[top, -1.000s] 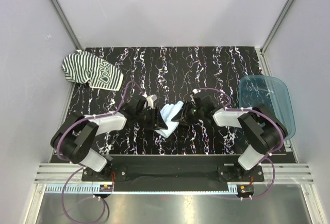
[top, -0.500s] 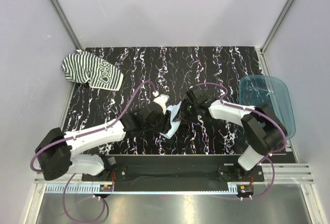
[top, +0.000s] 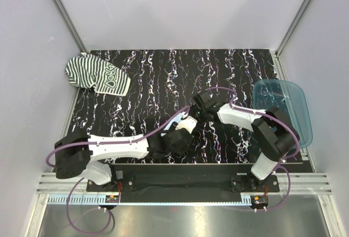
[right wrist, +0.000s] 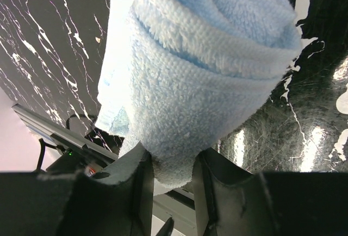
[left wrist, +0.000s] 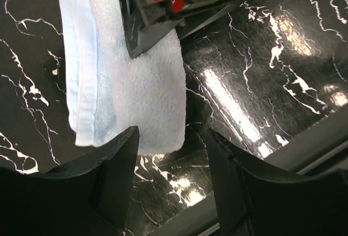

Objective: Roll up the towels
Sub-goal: Roll the towel

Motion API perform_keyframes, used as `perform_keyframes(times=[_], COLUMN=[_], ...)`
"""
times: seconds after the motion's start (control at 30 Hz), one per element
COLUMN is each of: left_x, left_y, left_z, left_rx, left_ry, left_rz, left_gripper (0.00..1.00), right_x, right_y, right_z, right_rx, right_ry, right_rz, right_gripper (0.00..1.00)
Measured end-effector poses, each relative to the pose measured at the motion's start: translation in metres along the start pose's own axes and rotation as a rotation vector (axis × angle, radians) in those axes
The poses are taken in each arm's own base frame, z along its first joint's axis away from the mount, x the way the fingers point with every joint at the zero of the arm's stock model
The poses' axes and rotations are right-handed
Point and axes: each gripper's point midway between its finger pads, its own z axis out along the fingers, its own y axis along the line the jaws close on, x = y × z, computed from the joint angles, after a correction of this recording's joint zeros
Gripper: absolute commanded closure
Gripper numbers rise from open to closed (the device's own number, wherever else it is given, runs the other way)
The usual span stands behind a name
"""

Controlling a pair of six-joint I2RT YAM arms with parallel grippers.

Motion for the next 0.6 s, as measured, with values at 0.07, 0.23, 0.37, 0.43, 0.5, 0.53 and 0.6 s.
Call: perform_keyframes(times=[0.07, 0.23, 0.37, 0.43, 0.5, 0.53, 0.6], left_x=[0.001, 0.005, 0.01, 0.012, 0.014, 0.016, 0.018], left_y=[0.0, 0.007, 0.011, 0.012, 0.013, 0.013, 0.013], left_z=[0.004, 0.014, 0.022, 0.025, 0.028, 0.029, 0.033], left_rx=[-0.022, -0.089, -0.125, -0.137, -0.146, -0.15, -0.159], left_ry=[0.003, 0.011, 0.022, 0.025, 0.029, 0.031, 0.036], left_rz=[0.016, 0.035, 0.05, 0.056, 0.06, 0.063, 0.068], left_gripper=[0.42, 0.41, 0.4, 0.4, 0.4, 0.4, 0.4], right_x=[0.0, 0.001, 0.001, 0.001, 0.001, 0.001, 0.001], right_y=[0.0, 0.0, 0.001, 0.001, 0.001, 0.001, 0.001], right_z=[0.0, 0.0, 0.0, 0.0, 0.0, 0.0, 0.0], right_rx=[0.001, 0.002, 0.001, 0.001, 0.0, 0.001, 0.002], right_ry=[0.001, 0.002, 0.003, 0.003, 0.004, 0.004, 0.006], right_rz=[-0.002, -0.006, -0.009, -0.01, -0.012, -0.013, -0.015], right_gripper=[0.73, 0.73, 0.73, 0.73, 0.73, 0.73, 0.73])
